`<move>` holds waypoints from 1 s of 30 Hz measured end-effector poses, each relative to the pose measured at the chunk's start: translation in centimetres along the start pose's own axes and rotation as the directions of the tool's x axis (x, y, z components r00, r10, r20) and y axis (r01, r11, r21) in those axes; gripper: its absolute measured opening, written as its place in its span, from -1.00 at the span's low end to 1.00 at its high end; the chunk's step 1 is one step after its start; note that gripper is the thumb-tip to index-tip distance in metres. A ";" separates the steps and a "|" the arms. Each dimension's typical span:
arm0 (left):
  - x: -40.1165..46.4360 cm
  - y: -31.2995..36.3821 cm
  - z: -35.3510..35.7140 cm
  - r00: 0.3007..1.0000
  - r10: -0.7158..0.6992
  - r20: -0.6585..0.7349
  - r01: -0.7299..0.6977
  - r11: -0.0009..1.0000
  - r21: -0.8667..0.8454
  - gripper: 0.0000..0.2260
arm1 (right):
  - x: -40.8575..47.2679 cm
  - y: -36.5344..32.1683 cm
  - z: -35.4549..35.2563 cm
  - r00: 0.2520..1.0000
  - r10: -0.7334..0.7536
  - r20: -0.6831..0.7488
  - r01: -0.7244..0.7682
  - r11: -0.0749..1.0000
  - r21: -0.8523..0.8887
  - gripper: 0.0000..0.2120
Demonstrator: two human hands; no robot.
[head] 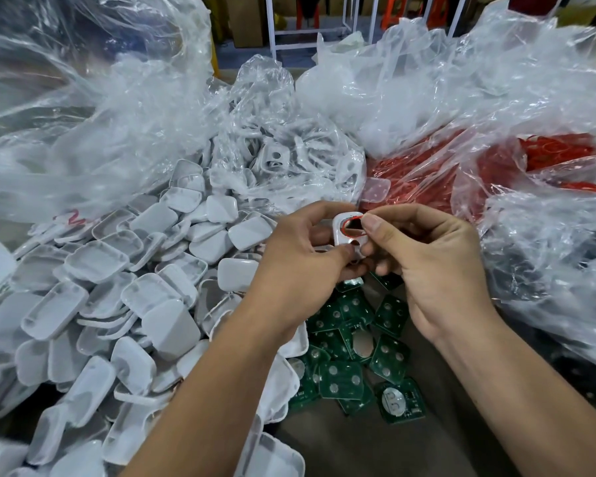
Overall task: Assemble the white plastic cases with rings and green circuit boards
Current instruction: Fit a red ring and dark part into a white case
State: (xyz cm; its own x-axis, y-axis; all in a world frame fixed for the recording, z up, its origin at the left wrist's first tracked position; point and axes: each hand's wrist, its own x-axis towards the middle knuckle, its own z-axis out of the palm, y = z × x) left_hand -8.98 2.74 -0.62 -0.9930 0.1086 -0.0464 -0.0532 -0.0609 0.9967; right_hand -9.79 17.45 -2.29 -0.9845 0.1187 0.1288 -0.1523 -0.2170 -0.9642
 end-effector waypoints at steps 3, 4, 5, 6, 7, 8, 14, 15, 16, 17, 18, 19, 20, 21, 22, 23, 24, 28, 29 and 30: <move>-0.1 0.1 0.1 1.000 0.006 0.012 -0.006 1.000 0.005 -0.70 | 0.1 0.3 -0.1 0.998 -0.046 -0.033 0.043 0.995 -0.087 -0.95; -0.1 0.2 0.1 1.000 0.008 0.012 -0.008 1.000 0.001 -0.70 | 0.1 0.4 -0.1 0.998 -0.055 -0.036 0.051 0.994 -0.097 -0.95; -0.2 0.2 0.1 1.000 0.007 0.012 -0.007 1.000 -0.006 -0.70 | 0.1 0.4 -0.1 0.998 -0.059 -0.035 0.055 0.994 -0.098 -0.95; -0.2 0.2 0.1 1.000 0.007 0.012 -0.007 1.000 -0.012 -0.70 | 0.1 0.5 -0.1 0.998 -0.062 -0.031 0.059 0.994 -0.097 -0.95; -0.2 0.3 0.1 1.000 0.007 0.011 -0.007 1.000 -0.013 -0.70 | 0.1 0.5 -0.1 0.998 -0.064 -0.027 0.061 0.994 -0.096 -0.95; -0.2 0.3 0.1 1.000 0.009 0.010 -0.009 1.000 -0.013 -0.71 | 0.1 0.5 -0.1 0.998 -0.064 -0.023 0.061 0.994 -0.094 -0.95; -0.2 0.3 0.1 1.000 0.026 0.001 -0.026 1.000 0.007 -0.72 | 0.2 0.6 -0.2 0.998 -0.063 -0.015 0.061 0.994 -0.094 -0.94; -0.2 0.2 0.1 0.999 0.036 -0.001 -0.036 0.999 0.020 -0.72 | 0.2 0.6 -0.3 0.998 -0.066 -0.016 0.064 0.993 -0.095 -0.94; -0.2 0.2 0.1 0.999 0.049 -0.004 -0.048 0.998 0.035 -0.72 | 0.2 0.6 -0.3 0.998 -0.068 -0.018 0.066 0.993 -0.099 -0.93; -0.1 0.2 0.1 0.998 0.059 -0.009 -0.059 0.997 0.048 -0.71 | 0.1 0.7 -0.2 0.997 -0.071 -0.021 0.068 0.992 -0.105 -0.91; -0.1 0.2 0.0 0.998 0.064 -0.014 -0.063 0.997 0.052 -0.71 | 0.1 0.7 -0.2 0.997 -0.074 -0.024 0.071 0.991 -0.112 -0.91; -0.1 0.2 0.0 0.998 0.061 -0.017 -0.060 0.997 0.044 -0.72 | 0.0 0.7 -0.2 0.997 -0.079 -0.026 0.076 0.990 -0.120 -0.90; -0.1 0.2 -0.1 0.998 0.056 -0.016 -0.056 0.998 0.034 -0.73 | 0.0 0.8 -0.1 0.996 -0.086 -0.027 0.082 0.988 -0.128 -0.90; -0.1 0.2 -0.1 0.998 0.053 -0.017 -0.052 0.998 0.030 -0.74 | -0.1 0.8 -0.1 0.995 -0.093 -0.029 0.088 0.987 -0.135 -0.91; -0.1 0.2 0.0 0.998 0.051 -0.020 -0.050 0.998 0.031 -0.74 | -0.1 0.8 -0.2 0.995 -0.100 -0.031 0.095 0.986 -0.140 -0.91; -0.1 0.2 0.0 0.998 0.051 -0.024 -0.050 0.998 0.032 -0.75 | -0.2 0.8 -0.2 0.994 -0.106 -0.032 0.101 0.984 -0.146 -0.91; -0.1 0.2 0.0 0.998 0.051 -0.029 -0.051 0.998 0.032 -0.76 | -0.2 0.7 -0.2 0.993 -0.112 -0.033 0.105 0.982 -0.155 -0.91; 0.0 0.0 0.1 0.998 0.045 -0.047 -0.044 0.999 0.023 -0.77 | -0.1 0.7 -0.2 0.988 -0.151 -0.022 0.142 0.966 -0.215 -0.91; 0.1 -0.1 0.1 0.998 0.045 -0.050 -0.044 0.999 0.020 -0.77 | -0.1 0.8 -0.2 0.987 -0.159 -0.019 0.150 0.963 -0.225 -0.91; 0.1 -0.1 0.1 0.998 0.045 -0.051 -0.044 0.999 0.018 -0.78 | -0.1 0.8 -0.2 0.987 -0.162 -0.019 0.153 0.962 -0.228 -0.91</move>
State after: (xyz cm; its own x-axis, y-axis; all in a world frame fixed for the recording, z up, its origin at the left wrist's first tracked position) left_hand -9.04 2.85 -0.71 -0.9985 0.0553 -0.0047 -0.0073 -0.0473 0.9989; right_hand -9.78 17.49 -3.12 -0.9452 0.1704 0.2786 -0.2776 0.0300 -0.9602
